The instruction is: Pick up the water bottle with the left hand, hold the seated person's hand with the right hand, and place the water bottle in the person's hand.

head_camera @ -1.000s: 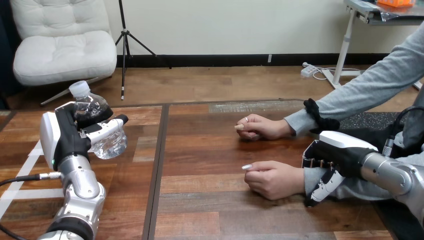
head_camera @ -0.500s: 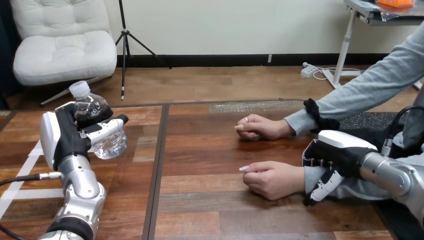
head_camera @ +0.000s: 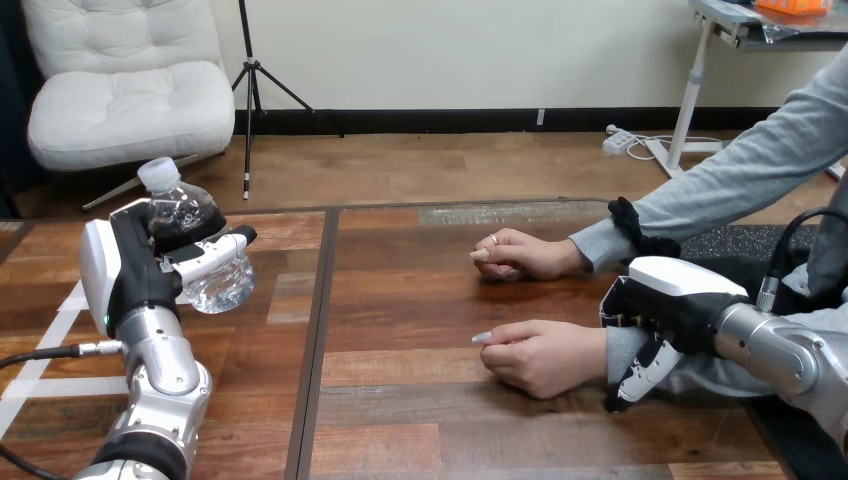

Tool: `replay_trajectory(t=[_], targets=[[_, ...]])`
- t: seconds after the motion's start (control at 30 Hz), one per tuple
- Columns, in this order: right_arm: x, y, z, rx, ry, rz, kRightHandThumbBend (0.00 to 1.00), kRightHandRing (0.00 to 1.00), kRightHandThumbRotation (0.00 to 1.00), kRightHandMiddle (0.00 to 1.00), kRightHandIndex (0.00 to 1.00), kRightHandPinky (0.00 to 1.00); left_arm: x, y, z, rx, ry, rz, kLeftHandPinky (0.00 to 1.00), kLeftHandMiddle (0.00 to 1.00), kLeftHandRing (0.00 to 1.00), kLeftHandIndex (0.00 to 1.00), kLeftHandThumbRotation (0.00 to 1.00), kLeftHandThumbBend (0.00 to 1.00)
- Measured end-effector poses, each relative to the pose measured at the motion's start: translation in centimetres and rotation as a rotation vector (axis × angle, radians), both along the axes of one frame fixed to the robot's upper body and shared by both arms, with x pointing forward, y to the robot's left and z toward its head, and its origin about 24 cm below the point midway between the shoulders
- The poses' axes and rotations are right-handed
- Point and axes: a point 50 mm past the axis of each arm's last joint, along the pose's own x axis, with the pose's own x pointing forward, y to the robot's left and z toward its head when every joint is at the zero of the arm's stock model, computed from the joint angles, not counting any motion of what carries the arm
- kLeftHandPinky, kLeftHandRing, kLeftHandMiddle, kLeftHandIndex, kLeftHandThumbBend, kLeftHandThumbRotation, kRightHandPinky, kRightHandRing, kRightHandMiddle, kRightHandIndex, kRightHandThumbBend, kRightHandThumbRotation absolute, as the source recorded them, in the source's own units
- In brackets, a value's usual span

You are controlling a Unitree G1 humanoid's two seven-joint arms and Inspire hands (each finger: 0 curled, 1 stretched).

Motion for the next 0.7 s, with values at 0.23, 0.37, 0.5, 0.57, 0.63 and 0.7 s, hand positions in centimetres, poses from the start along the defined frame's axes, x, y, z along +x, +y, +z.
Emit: replay_trajectory(t=[0.23,0.37,0.5,0.57,0.63,0.7], targets=[[0.0,0.06,0.0,-0.001,-0.005,0.005,0.86,0.17,0.0,0.23,0.25,0.11,0.0,0.0,0.0,0.0,0.0,0.0,0.32,0.41,0.37,0.48,0.0,0.76],[0.0,0.09,0.0,-0.002,-0.009,0.006,0.86,0.16,0.0,0.23,0.24,0.1,0.01,-0.01,0.02,0.0,-0.001,0.0,0.32,0.41,0.37,0.48,0.0,0.76],[0.0,0.12,-0.01,-0.004,-0.015,0.008,0.86,0.16,0.0,0.23,0.24,0.1,0.01,-0.01,0.02,0.0,-0.001,0.0,0.32,0.42,0.38,0.48,0.0,0.76],[0.0,0.13,-0.01,-0.004,-0.016,0.009,0.86,0.16,0.0,0.23,0.24,0.1,0.01,0.0,0.01,0.0,-0.001,0.0,0.32,0.42,0.38,0.48,0.0,0.76],[0.0,0.13,-0.01,-0.004,-0.016,0.009,0.86,0.16,0.0,0.23,0.24,0.1,0.01,0.0,0.01,0.0,-0.001,0.0,0.32,0.42,0.38,0.48,0.0,0.76],[0.0,0.13,-0.01,-0.004,-0.016,0.009,0.86,0.17,0.0,0.24,0.25,0.11,0.01,0.0,0.01,0.0,-0.001,0.0,0.32,0.41,0.37,0.48,0.0,0.76]])
